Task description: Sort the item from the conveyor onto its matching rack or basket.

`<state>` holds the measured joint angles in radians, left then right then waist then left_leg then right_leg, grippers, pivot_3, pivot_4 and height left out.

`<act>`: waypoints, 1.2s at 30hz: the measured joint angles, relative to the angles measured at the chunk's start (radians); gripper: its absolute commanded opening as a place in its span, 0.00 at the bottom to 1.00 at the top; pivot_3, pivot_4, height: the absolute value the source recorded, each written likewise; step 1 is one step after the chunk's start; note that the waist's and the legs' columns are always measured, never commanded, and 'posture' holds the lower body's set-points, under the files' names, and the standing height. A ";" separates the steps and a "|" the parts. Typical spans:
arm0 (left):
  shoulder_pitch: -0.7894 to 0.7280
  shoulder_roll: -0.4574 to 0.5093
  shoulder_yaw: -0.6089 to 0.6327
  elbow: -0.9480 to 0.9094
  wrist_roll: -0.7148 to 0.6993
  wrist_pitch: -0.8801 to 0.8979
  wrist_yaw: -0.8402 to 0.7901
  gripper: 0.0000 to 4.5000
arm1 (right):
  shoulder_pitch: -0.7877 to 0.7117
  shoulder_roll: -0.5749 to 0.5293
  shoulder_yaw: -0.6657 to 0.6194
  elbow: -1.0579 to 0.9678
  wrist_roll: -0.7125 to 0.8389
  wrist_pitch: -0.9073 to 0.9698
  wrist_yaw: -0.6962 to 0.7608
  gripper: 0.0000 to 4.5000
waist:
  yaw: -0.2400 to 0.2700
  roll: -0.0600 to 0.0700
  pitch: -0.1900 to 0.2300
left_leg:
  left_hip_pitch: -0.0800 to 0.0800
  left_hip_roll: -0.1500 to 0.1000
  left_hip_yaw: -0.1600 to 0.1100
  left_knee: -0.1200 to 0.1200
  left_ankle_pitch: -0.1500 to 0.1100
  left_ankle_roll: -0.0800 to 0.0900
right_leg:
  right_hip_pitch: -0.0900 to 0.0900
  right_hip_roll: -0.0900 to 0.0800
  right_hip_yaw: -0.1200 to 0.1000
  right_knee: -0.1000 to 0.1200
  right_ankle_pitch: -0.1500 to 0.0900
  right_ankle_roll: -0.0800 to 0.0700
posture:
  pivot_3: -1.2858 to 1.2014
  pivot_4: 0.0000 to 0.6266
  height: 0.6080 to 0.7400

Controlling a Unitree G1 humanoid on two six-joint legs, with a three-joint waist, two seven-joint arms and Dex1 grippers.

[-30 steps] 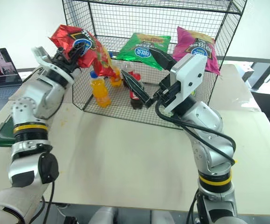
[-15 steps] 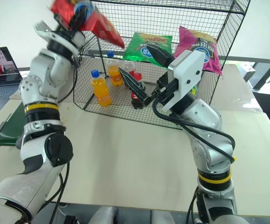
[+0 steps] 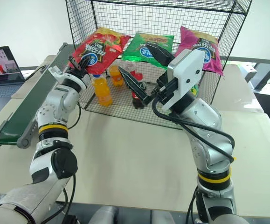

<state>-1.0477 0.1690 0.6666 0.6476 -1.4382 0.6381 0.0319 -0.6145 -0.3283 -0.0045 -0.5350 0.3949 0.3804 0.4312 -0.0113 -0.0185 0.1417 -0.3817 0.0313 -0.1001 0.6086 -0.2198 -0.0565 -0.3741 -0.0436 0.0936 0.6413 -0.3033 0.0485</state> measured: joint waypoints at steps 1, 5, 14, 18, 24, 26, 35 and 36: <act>0.000 -0.014 0.002 -0.033 -0.002 0.000 0.026 0.01 | 0.000 0.000 0.000 0.001 0.000 0.000 0.000 1.00 | 0.001 0.000 0.000 | 0.000 -0.001 -0.001 0.000 0.000 0.000 | 0.000 0.000 0.000 0.000 0.000 0.000 | 0.52 0.24 1.00; 0.000 -0.079 0.009 -0.151 -0.019 -0.024 0.143 0.01 | 0.000 0.000 0.000 0.005 -0.001 0.000 0.000 1.00 | 0.000 0.000 0.000 | 0.001 -0.001 -0.001 0.000 0.000 0.000 | 0.001 0.000 0.000 0.000 0.000 0.000 | 0.52 0.24 1.00; -0.166 -0.129 0.007 -0.076 0.072 -0.221 0.148 0.01 | -0.043 0.001 0.006 0.023 -0.057 -0.003 -0.021 1.00 | 0.001 0.000 0.000 | 0.000 -0.002 -0.001 0.000 0.003 -0.003 | 0.002 -0.001 0.000 -0.001 0.000 0.000 | 0.52 0.24 1.00; -0.231 -0.115 0.018 0.084 0.149 -0.338 0.090 0.01 | -0.043 -0.001 0.013 0.030 -0.092 -0.003 -0.037 1.00 | -0.001 0.000 0.000 | 0.001 -0.002 -0.001 -0.001 0.003 -0.003 | 0.001 0.000 0.000 -0.001 0.000 0.001 | 0.52 0.24 1.00; -0.307 -0.098 0.044 0.261 0.204 -0.408 0.009 0.01 | -0.043 -0.001 0.013 0.031 -0.108 -0.003 -0.041 1.00 | -0.002 0.000 0.000 | 0.000 -0.002 -0.001 -0.001 0.004 -0.003 | 0.000 0.000 0.000 -0.001 0.000 0.001 | 0.52 0.24 1.00; -0.339 -0.088 0.055 0.305 0.220 -0.421 -0.014 0.01 | -0.043 -0.001 0.013 0.031 -0.109 -0.003 -0.042 1.00 | -0.003 0.000 0.000 | 0.000 -0.002 -0.001 -0.001 0.004 -0.003 | 0.000 0.000 0.000 -0.001 0.000 0.001 | 0.52 0.24 1.00; -0.362 -0.079 0.086 0.364 0.267 -0.443 -0.066 0.58 | -0.043 0.000 0.013 0.031 -0.116 -0.002 -0.042 1.00 | -0.003 0.000 0.000 | 0.000 -0.002 -0.001 -0.002 0.004 -0.003 | 0.000 0.000 -0.001 0.000 0.000 0.001 | 0.52 0.24 1.00; -0.362 -0.080 0.087 0.364 0.271 -0.441 -0.066 0.68 | -0.043 0.000 0.013 0.031 -0.116 -0.002 -0.042 1.00 | -0.003 0.000 0.000 | 0.000 -0.002 -0.001 -0.001 0.004 -0.003 | 0.000 0.000 -0.001 0.000 0.000 0.001 | 0.52 0.24 1.00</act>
<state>-1.4101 0.0894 0.7539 1.0112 -1.1672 0.1970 -0.0339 -0.6572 -0.3285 0.0081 -0.5042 0.2792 0.3785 0.3890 -0.0148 -0.0188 0.1419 -0.3819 0.0293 -0.1013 0.6071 -0.2157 -0.0597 -0.3736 -0.0439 0.0930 0.6408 -0.3033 0.0492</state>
